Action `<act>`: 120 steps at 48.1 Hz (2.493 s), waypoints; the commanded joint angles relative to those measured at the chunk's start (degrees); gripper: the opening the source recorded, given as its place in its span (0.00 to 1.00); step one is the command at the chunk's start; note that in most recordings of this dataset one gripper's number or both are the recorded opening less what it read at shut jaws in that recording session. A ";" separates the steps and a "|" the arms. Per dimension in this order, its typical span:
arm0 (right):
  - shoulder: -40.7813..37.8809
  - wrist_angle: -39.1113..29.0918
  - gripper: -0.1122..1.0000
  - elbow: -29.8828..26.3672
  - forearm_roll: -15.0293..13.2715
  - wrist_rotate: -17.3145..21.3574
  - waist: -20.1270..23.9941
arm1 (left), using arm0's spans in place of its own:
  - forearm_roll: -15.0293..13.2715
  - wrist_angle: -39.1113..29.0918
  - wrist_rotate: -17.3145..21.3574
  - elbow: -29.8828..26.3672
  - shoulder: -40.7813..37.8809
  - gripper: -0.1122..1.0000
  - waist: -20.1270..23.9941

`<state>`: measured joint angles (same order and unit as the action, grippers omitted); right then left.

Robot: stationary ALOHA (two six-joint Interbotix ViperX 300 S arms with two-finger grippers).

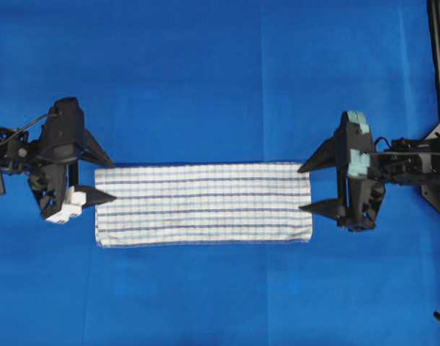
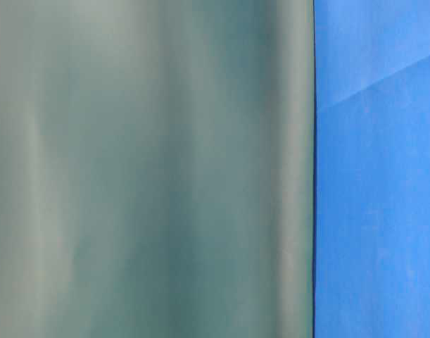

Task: Fold the blue towel.
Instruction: 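Lay the folded edge on the bottom edge and open both grippers, then grasp the left and right ends of the folded strip, then lift the strip and rotate it vertical, right gripper moving to top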

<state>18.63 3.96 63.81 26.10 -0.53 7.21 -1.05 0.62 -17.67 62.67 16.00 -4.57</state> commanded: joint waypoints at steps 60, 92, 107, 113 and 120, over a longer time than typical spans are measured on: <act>-11.34 3.69 0.17 -0.26 -2.99 -3.60 -8.96 | 0.00 -2.02 9.32 -3.69 -13.71 0.15 2.64; -6.24 3.87 0.06 -0.44 -2.99 -3.69 -9.49 | -0.09 -7.12 9.58 -5.89 -8.09 0.12 2.46; 2.55 2.55 0.06 -0.18 -3.08 -3.69 -9.84 | -0.09 -12.83 9.49 -7.38 1.49 0.12 3.43; 5.80 0.62 0.06 -0.35 -3.25 -3.78 -9.93 | -0.09 -13.10 9.40 -7.47 4.13 0.12 3.43; 8.70 -0.97 0.06 -0.35 -3.34 -3.96 -9.93 | -0.09 -13.18 9.32 -7.47 6.33 0.12 3.43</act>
<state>25.84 3.25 64.07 22.94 -4.31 -2.64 -1.05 -12.74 -8.26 56.43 20.74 -1.23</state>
